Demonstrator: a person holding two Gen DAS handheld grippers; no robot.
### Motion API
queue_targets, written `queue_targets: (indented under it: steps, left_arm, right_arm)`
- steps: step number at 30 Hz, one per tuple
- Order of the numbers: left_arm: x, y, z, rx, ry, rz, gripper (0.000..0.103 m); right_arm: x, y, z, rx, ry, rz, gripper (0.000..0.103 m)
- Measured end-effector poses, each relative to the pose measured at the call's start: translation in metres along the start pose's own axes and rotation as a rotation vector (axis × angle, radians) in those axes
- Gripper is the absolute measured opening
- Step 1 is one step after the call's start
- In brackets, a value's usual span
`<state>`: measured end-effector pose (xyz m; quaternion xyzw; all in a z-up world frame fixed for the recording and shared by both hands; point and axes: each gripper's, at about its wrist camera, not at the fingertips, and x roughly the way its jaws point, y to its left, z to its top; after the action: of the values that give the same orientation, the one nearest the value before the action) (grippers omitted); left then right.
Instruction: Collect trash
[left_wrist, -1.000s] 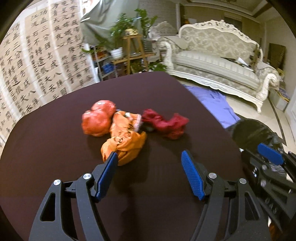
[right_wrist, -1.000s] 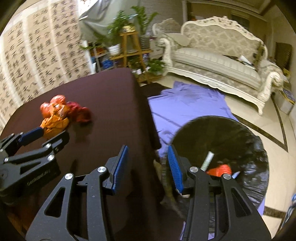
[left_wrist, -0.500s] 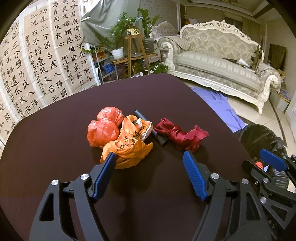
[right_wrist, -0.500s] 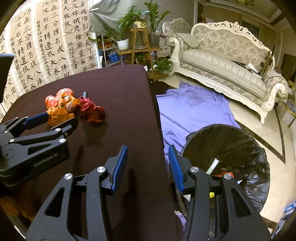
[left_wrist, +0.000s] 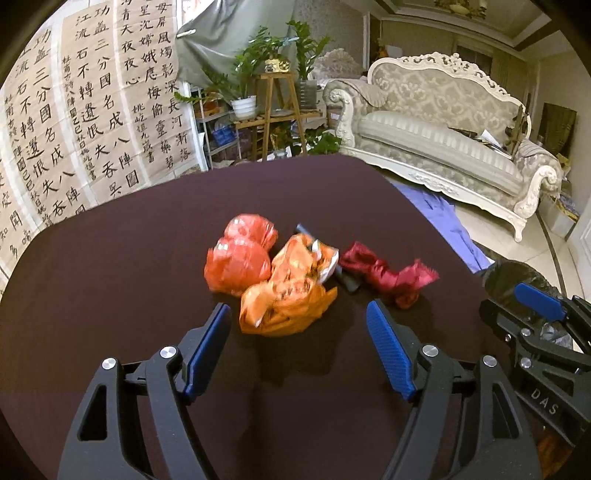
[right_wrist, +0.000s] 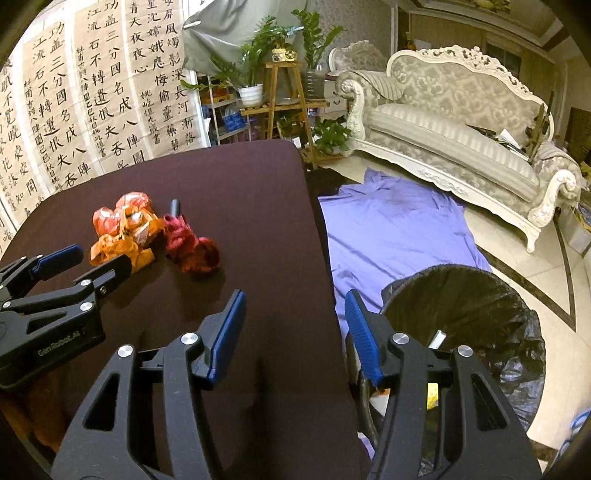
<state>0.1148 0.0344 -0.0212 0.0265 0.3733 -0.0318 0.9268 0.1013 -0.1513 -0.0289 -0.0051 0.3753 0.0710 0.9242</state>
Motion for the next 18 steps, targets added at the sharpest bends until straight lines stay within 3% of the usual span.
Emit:
queue_targets:
  steps: [6, 9, 12, 18]
  left_arm:
    - [0.013, -0.003, 0.008, 0.022, -0.007, -0.006, 0.073]
    - [0.017, -0.001, 0.006, 0.014, 0.003, -0.011, 0.063]
    - [0.014, -0.004, 0.004, 0.036, -0.005, -0.006, 0.046]
    - [0.009, -0.002, 0.001, 0.044, -0.015, -0.026, 0.042]
  right_arm:
    - [0.002, -0.002, 0.006, 0.006, -0.005, 0.004, 0.054]
    - [0.004, 0.001, 0.007, -0.002, -0.003, 0.008, 0.054]
    - [0.008, 0.004, 0.008, -0.007, 0.003, 0.013, 0.054]
    - [0.011, 0.009, 0.008, -0.020, 0.009, 0.023, 0.054]
